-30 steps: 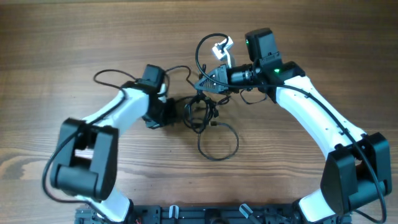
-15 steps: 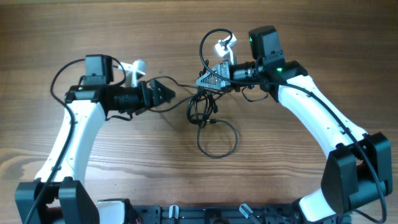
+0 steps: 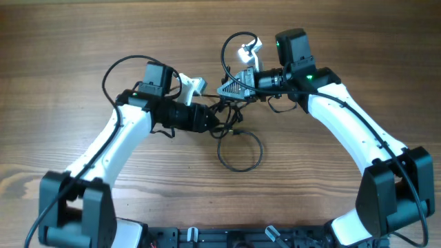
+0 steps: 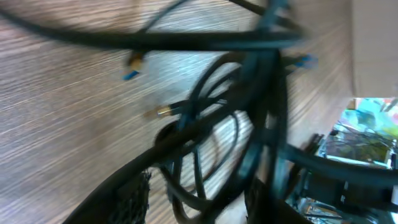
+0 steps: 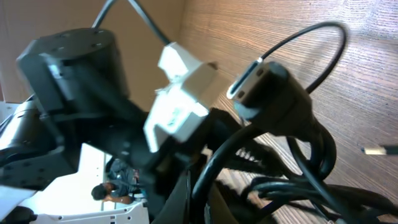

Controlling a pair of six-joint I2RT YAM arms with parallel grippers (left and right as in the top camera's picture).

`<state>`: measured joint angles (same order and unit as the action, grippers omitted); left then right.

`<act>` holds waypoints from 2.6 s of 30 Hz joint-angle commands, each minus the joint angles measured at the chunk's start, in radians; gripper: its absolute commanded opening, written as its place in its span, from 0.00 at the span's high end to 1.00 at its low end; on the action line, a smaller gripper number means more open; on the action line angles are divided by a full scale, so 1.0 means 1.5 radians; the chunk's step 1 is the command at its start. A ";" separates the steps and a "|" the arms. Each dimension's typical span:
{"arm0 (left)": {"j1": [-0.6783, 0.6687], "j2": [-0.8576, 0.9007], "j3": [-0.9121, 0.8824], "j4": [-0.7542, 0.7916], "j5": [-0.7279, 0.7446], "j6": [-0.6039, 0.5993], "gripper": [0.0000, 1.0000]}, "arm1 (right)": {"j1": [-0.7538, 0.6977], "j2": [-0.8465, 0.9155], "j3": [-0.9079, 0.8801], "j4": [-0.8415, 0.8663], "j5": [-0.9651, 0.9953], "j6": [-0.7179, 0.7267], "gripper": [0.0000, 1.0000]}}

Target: Untangle cables

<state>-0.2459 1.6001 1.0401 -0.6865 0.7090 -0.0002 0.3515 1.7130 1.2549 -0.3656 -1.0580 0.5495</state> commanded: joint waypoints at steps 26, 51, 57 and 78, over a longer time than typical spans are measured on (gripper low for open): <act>0.259 0.051 0.003 -0.093 -0.413 -0.334 0.96 | -0.013 -0.014 0.000 -0.032 -0.026 -0.035 0.96; 0.408 0.052 -0.091 0.004 -0.368 -0.360 0.96 | -0.233 -0.126 0.187 -0.426 0.453 -0.151 0.96; 0.405 0.052 -0.091 0.019 -0.346 -0.360 0.96 | -0.223 -0.141 0.183 -0.481 0.521 -0.173 0.96; 0.377 0.052 -0.091 0.034 -0.334 -0.355 0.96 | -0.602 -0.024 0.107 -0.418 0.961 -0.017 0.96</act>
<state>0.3214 1.6703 0.9150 -0.6392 0.2035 -0.5293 -0.4713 1.6447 1.4181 -0.9997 0.4820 0.5049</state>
